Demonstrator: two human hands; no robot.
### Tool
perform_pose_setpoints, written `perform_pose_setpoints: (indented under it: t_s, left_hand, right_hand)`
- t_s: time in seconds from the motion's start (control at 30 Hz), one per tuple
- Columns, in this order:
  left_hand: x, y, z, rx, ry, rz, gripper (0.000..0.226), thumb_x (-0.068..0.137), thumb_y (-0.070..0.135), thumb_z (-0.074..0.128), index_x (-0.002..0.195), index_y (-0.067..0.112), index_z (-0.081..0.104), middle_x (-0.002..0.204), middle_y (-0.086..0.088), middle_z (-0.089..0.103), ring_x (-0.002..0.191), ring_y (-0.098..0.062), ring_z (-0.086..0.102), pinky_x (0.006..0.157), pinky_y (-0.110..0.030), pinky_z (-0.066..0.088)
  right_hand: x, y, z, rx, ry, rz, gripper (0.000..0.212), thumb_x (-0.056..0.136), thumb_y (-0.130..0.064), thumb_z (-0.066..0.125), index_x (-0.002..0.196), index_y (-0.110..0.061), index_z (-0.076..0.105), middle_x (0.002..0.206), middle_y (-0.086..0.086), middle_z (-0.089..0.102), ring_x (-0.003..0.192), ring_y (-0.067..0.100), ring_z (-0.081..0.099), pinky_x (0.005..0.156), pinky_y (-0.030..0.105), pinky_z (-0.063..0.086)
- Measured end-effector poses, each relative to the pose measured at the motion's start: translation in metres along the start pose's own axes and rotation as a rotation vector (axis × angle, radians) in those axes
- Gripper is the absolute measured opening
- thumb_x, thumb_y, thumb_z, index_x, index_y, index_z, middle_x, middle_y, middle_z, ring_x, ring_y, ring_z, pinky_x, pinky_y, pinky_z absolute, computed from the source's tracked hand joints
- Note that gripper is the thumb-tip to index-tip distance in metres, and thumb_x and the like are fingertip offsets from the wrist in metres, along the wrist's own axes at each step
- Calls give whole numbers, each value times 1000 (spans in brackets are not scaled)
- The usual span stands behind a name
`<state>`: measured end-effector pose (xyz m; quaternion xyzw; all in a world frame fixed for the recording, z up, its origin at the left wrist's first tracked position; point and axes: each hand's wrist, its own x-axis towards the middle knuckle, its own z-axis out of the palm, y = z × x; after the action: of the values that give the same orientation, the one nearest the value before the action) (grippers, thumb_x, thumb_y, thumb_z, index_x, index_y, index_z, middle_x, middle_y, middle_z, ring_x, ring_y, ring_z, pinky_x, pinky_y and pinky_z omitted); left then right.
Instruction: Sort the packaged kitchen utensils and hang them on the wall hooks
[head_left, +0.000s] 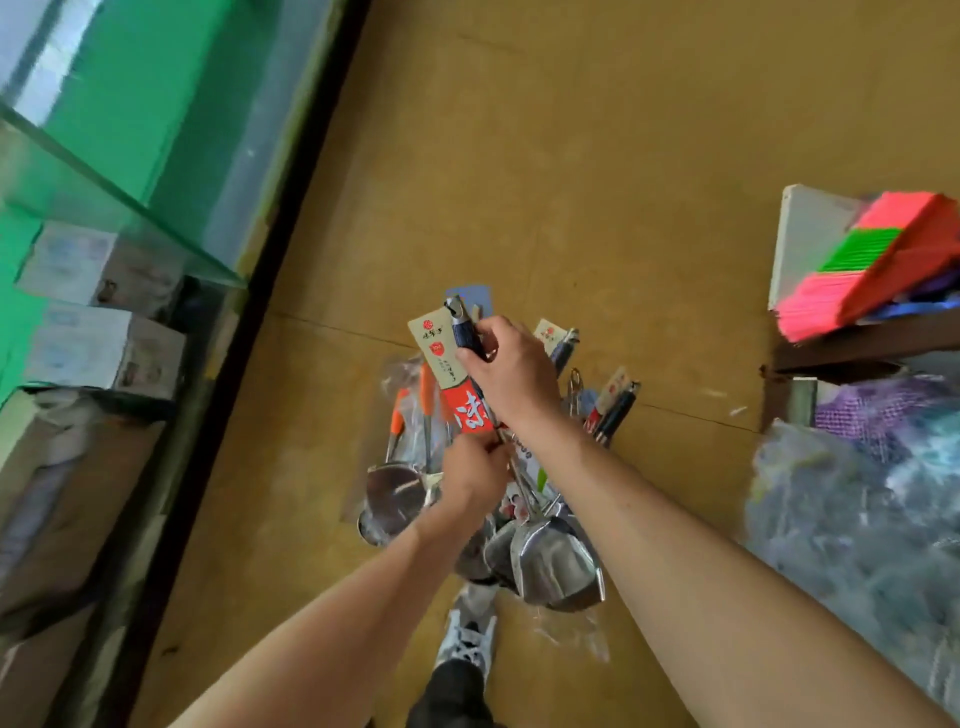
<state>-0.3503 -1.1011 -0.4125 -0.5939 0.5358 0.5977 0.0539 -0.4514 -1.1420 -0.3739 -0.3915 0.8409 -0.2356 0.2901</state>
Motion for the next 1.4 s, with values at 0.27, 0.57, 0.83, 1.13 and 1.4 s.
perform_pose_setpoints:
  t_s: [0.27, 0.57, 0.83, 1.13, 1.4]
  left_hand:
    - [30, -39, 18, -229, 48, -216, 27, 83, -2, 53, 58, 5, 59, 60, -16, 60, 43, -19, 58, 48, -39, 57]
    - [39, -38, 1, -175, 138, -288, 19, 98, 6, 48, 81, 5, 56, 71, -2, 49, 66, -21, 48, 63, -31, 43]
    - [35, -39, -11, -349, 130, -419, 26, 100, 13, 46, 74, 9, 49, 67, -8, 52, 55, -20, 50, 36, -24, 43]
    - [37, -55, -14, -210, 14, -504, 14, 97, 16, 49, 89, 6, 54, 80, -12, 63, 53, -23, 61, 50, -32, 54]
    - [31, -65, -16, -173, -2, -560, 21, 96, 20, 48, 96, 2, 57, 82, -14, 65, 56, -24, 63, 47, -28, 51]
  right_hand:
    - [11, 32, 77, -126, -185, -40, 35, 91, -34, 67, 119, -14, 63, 114, 8, 62, 106, 28, 59, 78, 35, 47]
    - [13, 31, 122, -168, -301, -55, 36, 90, -35, 66, 120, -15, 61, 119, 8, 63, 111, 27, 59, 82, 34, 44]
    - [-2, 30, 127, -164, -370, -72, 43, 89, -35, 69, 126, -16, 57, 128, 7, 59, 113, 27, 59, 82, 32, 44]
    - [-14, 35, 116, -109, -462, -60, 43, 90, -32, 68, 129, -19, 55, 126, 6, 61, 115, 26, 56, 83, 30, 39]
    - [-22, 37, 116, -84, -479, -46, 39, 89, -30, 69, 124, -15, 58, 118, 6, 64, 115, 27, 53, 101, 39, 39]
